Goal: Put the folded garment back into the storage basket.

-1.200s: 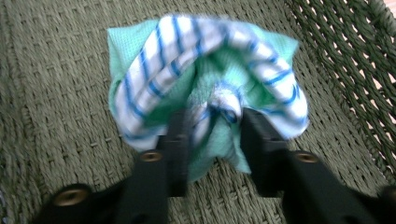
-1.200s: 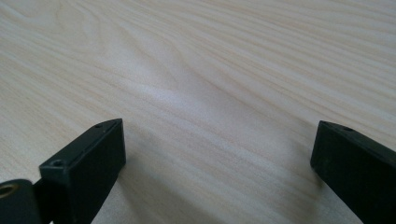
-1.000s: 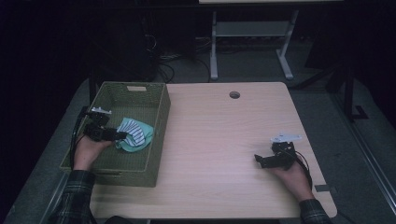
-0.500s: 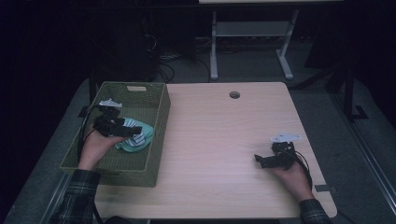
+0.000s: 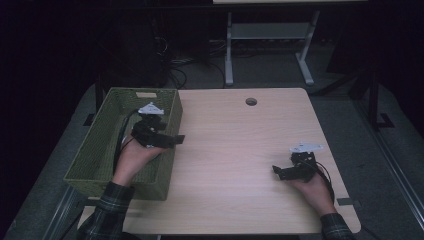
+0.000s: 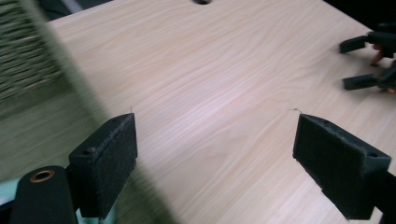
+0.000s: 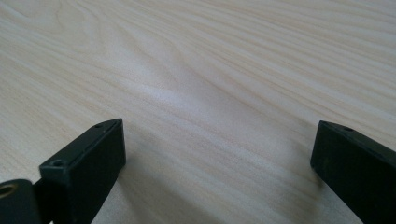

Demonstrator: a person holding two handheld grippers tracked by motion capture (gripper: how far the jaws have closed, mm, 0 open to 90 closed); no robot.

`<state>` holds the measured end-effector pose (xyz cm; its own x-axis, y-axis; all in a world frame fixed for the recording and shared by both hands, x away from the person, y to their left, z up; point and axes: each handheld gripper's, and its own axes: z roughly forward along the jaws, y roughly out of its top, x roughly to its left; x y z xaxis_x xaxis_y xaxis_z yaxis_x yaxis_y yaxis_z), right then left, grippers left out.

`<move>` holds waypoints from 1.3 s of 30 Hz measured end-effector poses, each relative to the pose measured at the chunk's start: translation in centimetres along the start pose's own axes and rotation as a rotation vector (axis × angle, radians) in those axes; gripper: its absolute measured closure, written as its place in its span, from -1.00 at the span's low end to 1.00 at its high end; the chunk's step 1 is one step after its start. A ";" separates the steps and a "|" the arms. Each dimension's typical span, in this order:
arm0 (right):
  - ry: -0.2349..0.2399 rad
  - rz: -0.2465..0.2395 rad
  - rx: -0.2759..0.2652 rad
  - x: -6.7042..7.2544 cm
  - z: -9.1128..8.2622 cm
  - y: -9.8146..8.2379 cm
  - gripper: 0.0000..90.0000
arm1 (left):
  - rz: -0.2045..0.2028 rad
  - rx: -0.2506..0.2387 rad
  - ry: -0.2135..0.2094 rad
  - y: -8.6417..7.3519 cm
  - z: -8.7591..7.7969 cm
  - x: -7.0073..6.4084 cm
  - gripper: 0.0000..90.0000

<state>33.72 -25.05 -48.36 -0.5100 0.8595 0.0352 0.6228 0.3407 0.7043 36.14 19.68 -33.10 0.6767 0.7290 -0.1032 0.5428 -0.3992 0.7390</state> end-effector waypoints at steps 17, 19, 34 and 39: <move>0.000 0.000 0.000 0.0 0.0 0.0 -0.94 | 0.093 0.015 -0.068 -1.5 7.9 -6.8 -0.70; 0.000 0.000 0.000 0.0 0.0 0.0 -0.94 | 0.108 0.020 -0.068 -2.1 8.7 -7.0 -0.70; 0.001 -0.001 0.001 0.0 0.0 0.0 -0.94 | 0.176 0.135 -0.035 -6.1 14.0 -8.1 -0.70; 0.001 -0.001 0.001 0.0 0.0 0.0 -0.94 | 0.200 0.159 -0.037 -6.6 14.7 -8.6 -0.72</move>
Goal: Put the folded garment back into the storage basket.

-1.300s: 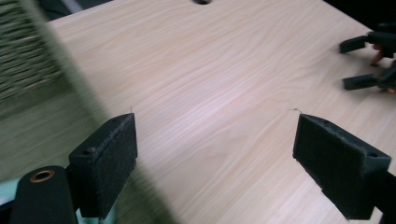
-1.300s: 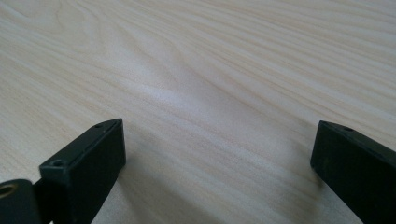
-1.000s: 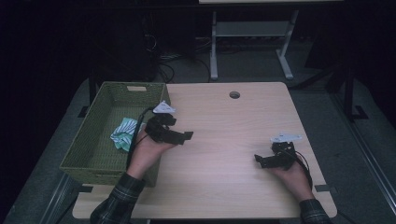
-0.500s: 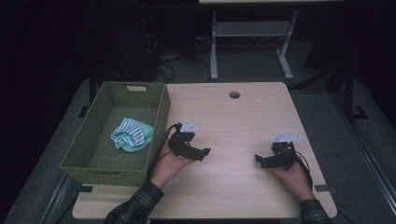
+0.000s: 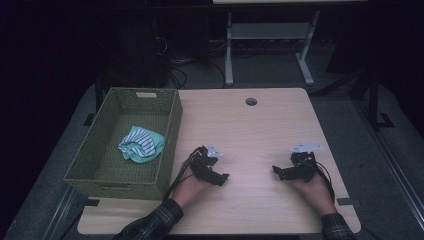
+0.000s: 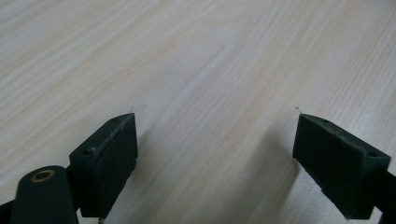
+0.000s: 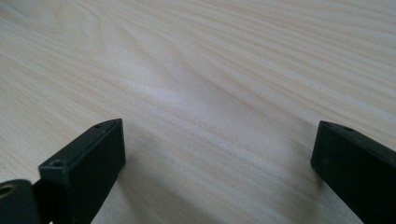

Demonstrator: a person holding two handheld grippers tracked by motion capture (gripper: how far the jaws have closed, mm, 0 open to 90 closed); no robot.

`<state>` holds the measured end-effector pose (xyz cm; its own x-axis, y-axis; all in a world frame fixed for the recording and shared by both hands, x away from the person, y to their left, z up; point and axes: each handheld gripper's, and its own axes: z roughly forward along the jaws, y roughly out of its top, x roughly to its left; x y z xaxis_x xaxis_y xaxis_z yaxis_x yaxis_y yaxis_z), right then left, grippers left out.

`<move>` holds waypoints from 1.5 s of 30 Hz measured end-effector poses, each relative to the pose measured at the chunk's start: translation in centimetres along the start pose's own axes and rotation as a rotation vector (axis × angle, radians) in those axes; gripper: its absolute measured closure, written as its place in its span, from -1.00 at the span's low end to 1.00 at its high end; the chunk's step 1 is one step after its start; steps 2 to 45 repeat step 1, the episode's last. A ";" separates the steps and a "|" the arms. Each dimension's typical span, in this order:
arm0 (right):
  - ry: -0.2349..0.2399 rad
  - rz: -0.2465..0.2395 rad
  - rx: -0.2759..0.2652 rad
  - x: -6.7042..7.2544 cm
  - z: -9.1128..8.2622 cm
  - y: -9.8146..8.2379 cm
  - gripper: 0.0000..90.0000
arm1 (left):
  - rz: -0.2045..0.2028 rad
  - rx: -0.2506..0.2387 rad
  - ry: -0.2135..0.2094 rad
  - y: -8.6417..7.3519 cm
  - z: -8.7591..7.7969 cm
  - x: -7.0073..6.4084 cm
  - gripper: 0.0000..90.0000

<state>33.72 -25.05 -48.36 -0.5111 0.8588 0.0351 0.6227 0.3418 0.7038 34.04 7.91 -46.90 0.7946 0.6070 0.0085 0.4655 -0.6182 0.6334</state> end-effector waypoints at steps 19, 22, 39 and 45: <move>0.000 0.000 0.000 0.0 0.0 0.0 -0.94 | 0.000 0.000 0.000 0.0 0.0 0.0 -0.72; 0.000 0.000 0.000 0.0 0.0 0.0 -0.94 | 0.000 0.000 0.000 0.0 0.0 0.0 -0.72; 0.000 0.000 0.000 0.0 0.0 0.0 -0.94 | 0.000 0.000 0.000 0.0 0.0 0.0 -0.72; 0.000 0.000 0.000 0.0 0.0 0.0 -0.94 | 0.000 0.000 0.000 0.0 0.0 0.0 -0.72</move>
